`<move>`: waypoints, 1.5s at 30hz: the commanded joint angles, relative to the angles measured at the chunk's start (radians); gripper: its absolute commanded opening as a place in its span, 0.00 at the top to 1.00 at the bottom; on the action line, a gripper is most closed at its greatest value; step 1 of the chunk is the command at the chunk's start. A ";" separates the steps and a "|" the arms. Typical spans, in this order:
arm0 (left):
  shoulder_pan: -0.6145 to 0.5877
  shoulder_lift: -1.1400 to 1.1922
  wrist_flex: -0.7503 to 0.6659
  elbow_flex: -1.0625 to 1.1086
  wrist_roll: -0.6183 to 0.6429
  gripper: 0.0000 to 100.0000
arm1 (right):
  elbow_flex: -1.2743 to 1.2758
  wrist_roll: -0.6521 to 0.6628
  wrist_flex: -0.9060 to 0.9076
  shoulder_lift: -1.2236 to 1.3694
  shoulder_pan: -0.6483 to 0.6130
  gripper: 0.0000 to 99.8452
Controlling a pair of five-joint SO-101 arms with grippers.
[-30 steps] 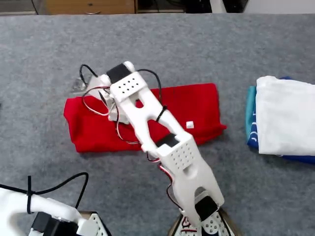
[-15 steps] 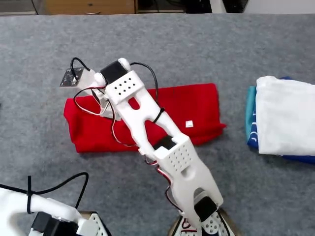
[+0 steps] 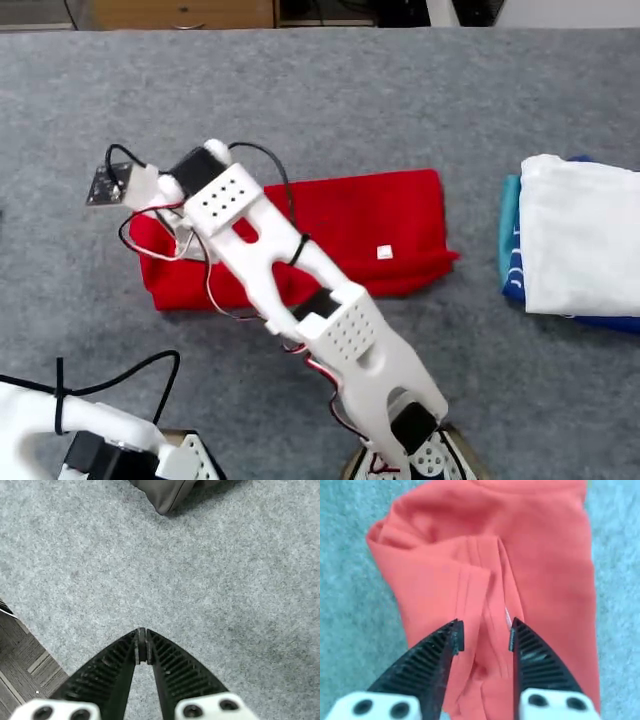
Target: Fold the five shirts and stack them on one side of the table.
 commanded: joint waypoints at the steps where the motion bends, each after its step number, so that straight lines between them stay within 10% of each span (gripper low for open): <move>1: 0.002 -0.012 -0.011 -0.005 -0.005 0.98 | -0.018 -0.003 -0.025 0.031 -0.022 0.83; 13: 0.000 -0.012 -0.009 -0.003 -0.005 0.98 | -0.093 -0.003 -0.011 0.093 -0.027 1.00; 28: -0.002 -0.013 -0.009 -0.003 -0.006 0.98 | -0.205 0.092 -0.041 0.097 -0.030 0.98; 35: -0.002 -0.013 -0.009 -0.003 -0.006 0.98 | -0.183 0.094 0.063 0.090 -0.027 0.76; 45: 0.000 -0.019 -0.011 -0.005 -0.006 0.98 | -0.194 0.068 0.081 -0.008 -0.012 0.86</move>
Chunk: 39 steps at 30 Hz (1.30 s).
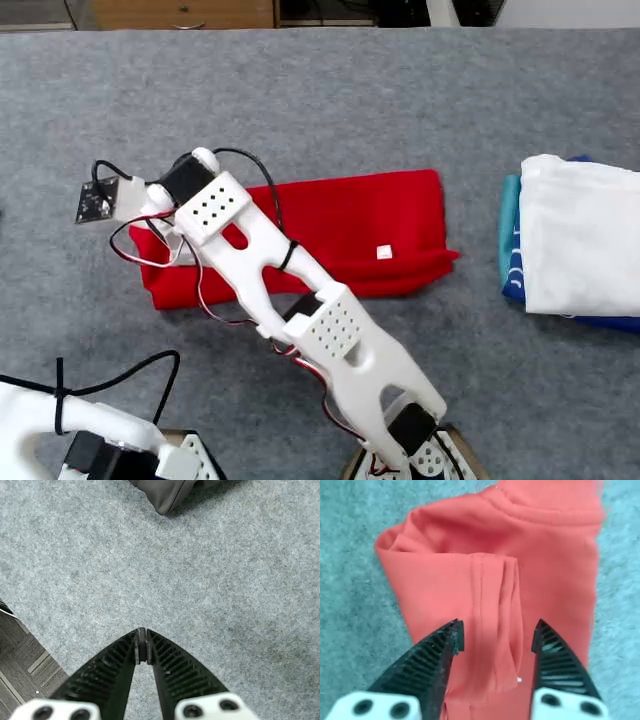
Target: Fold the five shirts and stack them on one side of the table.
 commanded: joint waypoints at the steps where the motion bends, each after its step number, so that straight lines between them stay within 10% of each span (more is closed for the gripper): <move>1: 0.000 -0.019 -0.009 -0.005 -0.006 0.98 | -0.012 -0.034 0.021 -0.085 0.013 0.91; 25: 0.011 -0.021 -0.015 -0.015 -0.008 0.98 | 0.303 -0.126 0.023 -0.374 0.140 1.00; 39: 0.086 -0.021 -0.008 -0.038 -0.006 0.98 | 0.858 -0.129 0.012 -0.615 0.627 1.00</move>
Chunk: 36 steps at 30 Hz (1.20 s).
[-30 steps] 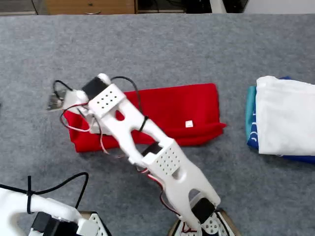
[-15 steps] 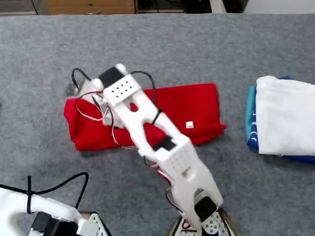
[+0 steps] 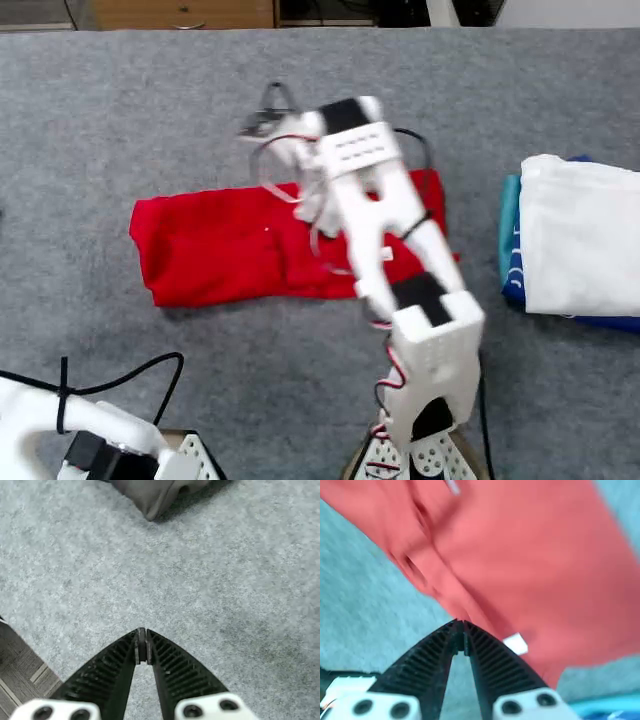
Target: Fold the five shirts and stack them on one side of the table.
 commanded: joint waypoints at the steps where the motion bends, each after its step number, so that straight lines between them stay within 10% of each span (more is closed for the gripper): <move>1: 0.040 -0.021 -0.003 -0.035 -0.006 0.98 | 0.088 -0.011 0.005 -0.090 0.150 1.00; 13: 0.233 -0.021 0.213 -0.044 -0.002 0.98 | 0.427 -0.006 -0.115 -0.025 0.323 1.00; 36: 0.238 -0.021 0.219 -0.044 -0.002 0.98 | 0.487 -0.012 -0.273 -0.045 0.355 1.00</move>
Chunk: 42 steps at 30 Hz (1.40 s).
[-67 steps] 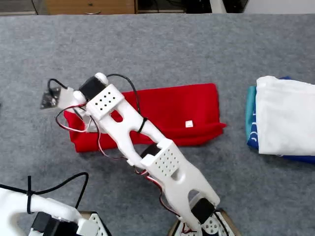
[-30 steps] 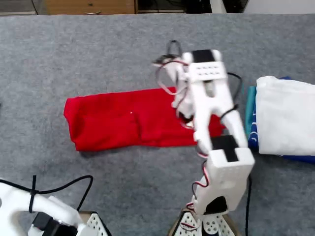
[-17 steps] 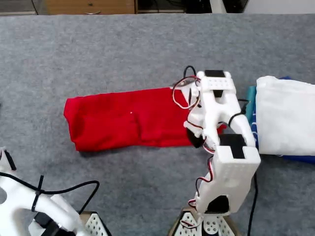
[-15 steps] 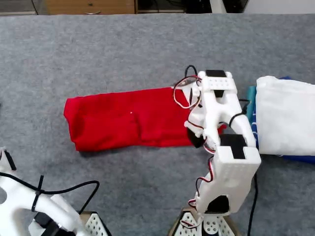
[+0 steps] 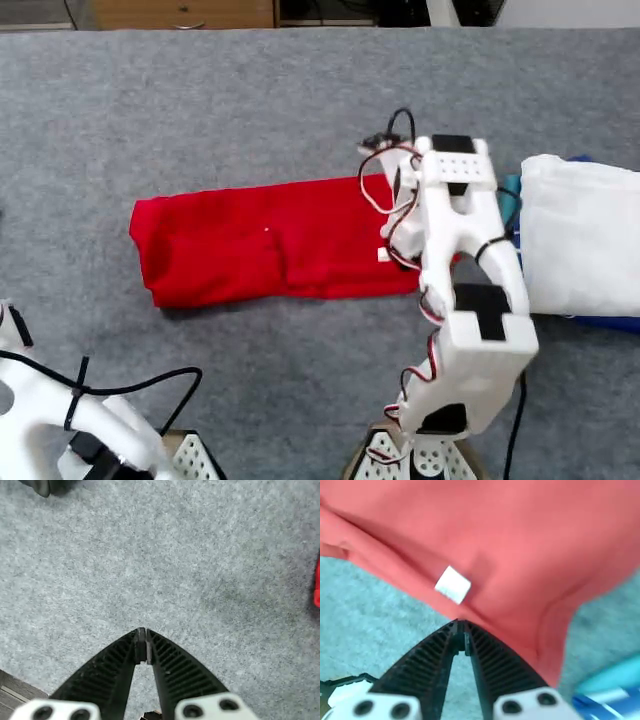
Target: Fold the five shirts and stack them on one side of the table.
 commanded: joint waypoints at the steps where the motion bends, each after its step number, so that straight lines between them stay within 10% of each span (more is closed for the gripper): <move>1: 0.014 -0.021 0.006 -0.044 -0.003 0.98 | 0.025 -0.009 0.015 0.061 0.016 1.00; 42: 0.029 -0.021 0.008 -0.044 -0.003 0.98 | -0.005 -0.100 0.008 -0.013 -0.401 1.00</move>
